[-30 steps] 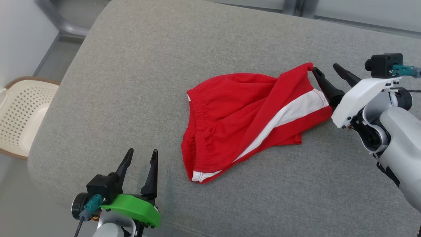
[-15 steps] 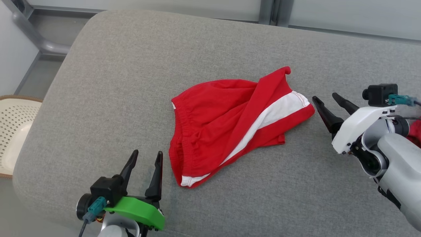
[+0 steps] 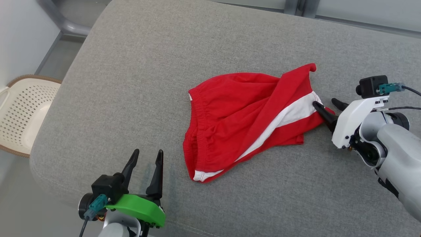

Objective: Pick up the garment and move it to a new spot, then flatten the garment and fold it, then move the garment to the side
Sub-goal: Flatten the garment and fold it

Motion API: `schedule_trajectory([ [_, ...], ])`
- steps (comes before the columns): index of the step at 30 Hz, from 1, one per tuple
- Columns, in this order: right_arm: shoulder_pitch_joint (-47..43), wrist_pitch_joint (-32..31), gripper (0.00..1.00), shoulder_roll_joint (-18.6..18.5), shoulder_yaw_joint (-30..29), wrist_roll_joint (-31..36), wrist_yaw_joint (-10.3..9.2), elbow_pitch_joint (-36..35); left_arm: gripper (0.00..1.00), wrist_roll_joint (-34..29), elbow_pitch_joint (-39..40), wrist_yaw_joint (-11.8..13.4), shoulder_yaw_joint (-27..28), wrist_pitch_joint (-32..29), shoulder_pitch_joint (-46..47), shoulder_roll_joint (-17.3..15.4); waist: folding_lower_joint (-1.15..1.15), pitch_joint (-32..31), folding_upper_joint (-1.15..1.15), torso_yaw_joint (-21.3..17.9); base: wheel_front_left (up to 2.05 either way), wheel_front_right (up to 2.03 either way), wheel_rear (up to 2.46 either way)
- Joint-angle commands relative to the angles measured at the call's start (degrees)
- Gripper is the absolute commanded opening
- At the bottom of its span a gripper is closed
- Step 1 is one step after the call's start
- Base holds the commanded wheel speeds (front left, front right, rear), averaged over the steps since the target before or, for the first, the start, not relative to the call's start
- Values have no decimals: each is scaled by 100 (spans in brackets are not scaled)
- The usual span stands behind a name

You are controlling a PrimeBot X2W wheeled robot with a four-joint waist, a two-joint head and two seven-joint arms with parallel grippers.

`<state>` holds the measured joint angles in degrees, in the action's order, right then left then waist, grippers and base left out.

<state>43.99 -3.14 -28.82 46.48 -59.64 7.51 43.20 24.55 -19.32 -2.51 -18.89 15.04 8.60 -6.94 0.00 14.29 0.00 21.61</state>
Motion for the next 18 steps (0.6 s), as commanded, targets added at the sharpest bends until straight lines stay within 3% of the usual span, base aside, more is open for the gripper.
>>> schedule_trajectory([
  [1, 19, 75, 0, 7, 47, -65, -5, 0, 100, -41, -25, -16, 33, 16, 39, -1, 0, -23, 0, -19, 0, 0, 0],
  [17, -641, 1118, 0, -195, 319, -646, -5, -666, 100, -100, -89, -20, 113, -21, -161, -232, 0, -538, 0, -622, 0, 0, 0],
  [18, -654, 1126, 42, -205, 349, -694, -5, -715, 100, -99, -65, -15, 105, -44, -152, -242, 0, -529, 0, -647, 0, 0, 0],
])
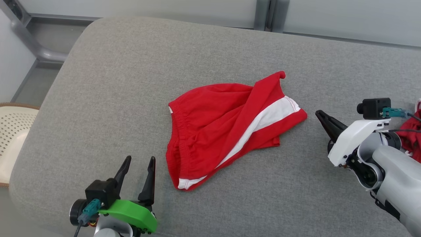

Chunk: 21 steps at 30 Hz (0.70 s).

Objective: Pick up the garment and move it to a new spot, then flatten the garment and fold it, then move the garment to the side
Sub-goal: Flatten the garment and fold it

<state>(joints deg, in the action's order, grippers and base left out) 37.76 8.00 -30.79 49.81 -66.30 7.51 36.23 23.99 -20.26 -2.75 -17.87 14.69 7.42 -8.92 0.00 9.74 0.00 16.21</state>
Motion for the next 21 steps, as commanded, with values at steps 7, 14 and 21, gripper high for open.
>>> schedule_trajectory([
  [7, 465, -211, 100, 52, 166, -161, -5, 40, 100, -18, 82, 7, -71, -45, 122, 16, 0, 212, 0, 27, 0, 0, 0],
  [14, 1145, -1373, 100, 124, 380, -621, -4, 535, 100, 41, -10, -5, -102, -3, 255, 128, 0, 491, 0, 360, 0, 0, 0],
  [21, 1456, -2633, 100, 188, 597, -1013, -5, 1050, 100, 54, -129, -20, -83, 20, 275, 180, 0, 538, 0, 509, 0, 0, 0],
])
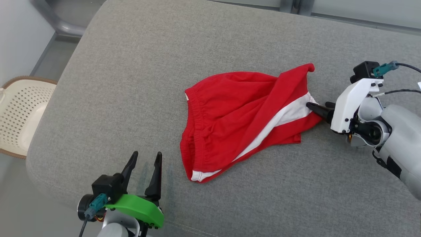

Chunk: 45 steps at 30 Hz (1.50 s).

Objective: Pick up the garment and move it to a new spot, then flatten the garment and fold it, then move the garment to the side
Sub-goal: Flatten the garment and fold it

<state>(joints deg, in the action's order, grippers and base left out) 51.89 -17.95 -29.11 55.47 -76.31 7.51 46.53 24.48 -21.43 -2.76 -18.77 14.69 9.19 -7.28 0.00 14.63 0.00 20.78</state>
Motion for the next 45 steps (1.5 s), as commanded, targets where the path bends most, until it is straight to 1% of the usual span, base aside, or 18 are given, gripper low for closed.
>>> schedule_trajectory([
  [1, 59, -98, 100, 43, 60, -23, -5, 37, 100, 7, -23, -22, 9, 25, 110, 20, 0, 57, 0, 60, 0, 0, 0],
  [3, 39, -158, 100, 73, 95, -67, -5, 40, 100, 11, -37, -26, 22, 33, 117, 30, 0, 64, 0, 62, 0, 0, 0],
  [4, 38, -142, 87, 76, 112, -68, -5, 29, 100, 15, -44, -28, 27, 35, 115, 34, 0, 65, 0, 59, 0, 0, 0],
  [5, 20, -117, 47, 85, 133, -80, -5, 5, 100, 17, -53, -30, 35, 39, 114, 37, 0, 65, 0, 50, 0, 0, 0],
  [7, -13, -22, 0, 72, 176, -35, -5, -28, 100, 14, -68, -37, 51, 45, 114, 33, 0, 53, 0, 26, 0, 0, 0],
  [12, -45, 460, 0, 14, 208, 62, -5, -146, 100, -23, -109, -31, 75, 54, 89, -26, 0, -76, 0, -84, 0, 0, 0],
  [19, -363, 1258, 0, -71, 232, 66, -5, -518, 100, -14, -166, -19, 83, 37, -81, -139, 0, -458, 0, -351, 0, 0, 0],
  [23, -682, 1721, 0, -191, 225, 5, -5, -860, 100, 14, -143, 21, 93, -9, -191, -225, 0, -703, 0, -542, 0, 0, 0],
  [32, -1733, 2717, 0, -667, 152, -96, -5, -1761, 100, 84, 84, 107, 111, -150, -473, -387, 0, -1001, 0, -1046, 0, 0, 0],
  [39, -2509, 3017, 0, -885, 101, -165, -5, -2126, 100, 106, 235, 156, 92, -233, -550, -440, 0, -1033, 0, -1402, 0, 0, 0],
  [45, -2952, 3122, 0, -830, 26, -189, -5, -2067, 100, 135, 324, 174, 77, -282, -596, -490, 0, -1025, 0, -1603, 0, 0, 0],
])
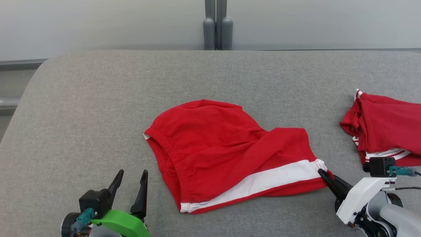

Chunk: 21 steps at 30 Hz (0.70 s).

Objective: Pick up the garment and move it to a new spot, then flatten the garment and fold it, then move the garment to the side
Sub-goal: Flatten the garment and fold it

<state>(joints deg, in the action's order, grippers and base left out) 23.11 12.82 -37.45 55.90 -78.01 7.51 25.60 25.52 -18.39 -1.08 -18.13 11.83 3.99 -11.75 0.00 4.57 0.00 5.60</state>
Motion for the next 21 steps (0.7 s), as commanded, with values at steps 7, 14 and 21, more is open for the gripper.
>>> schedule_trajectory([
  [7, -144, 167, 100, 170, -232, 263, -5, 432, 100, 70, 9, 15, -31, -47, -100, -68, 0, -104, 0, -232, 0, 0, 0],
  [14, -412, 234, 100, 351, -1614, 1266, -5, 118, 100, 29, 144, 8, -150, -108, -207, -111, 0, -310, 0, -313, 0, 0, 0],
  [21, -1370, 234, 100, 815, -2747, 2263, -5, -343, 100, 19, 445, -33, -269, -267, -340, -186, 0, -381, 0, -254, 0, 0, 0],
])
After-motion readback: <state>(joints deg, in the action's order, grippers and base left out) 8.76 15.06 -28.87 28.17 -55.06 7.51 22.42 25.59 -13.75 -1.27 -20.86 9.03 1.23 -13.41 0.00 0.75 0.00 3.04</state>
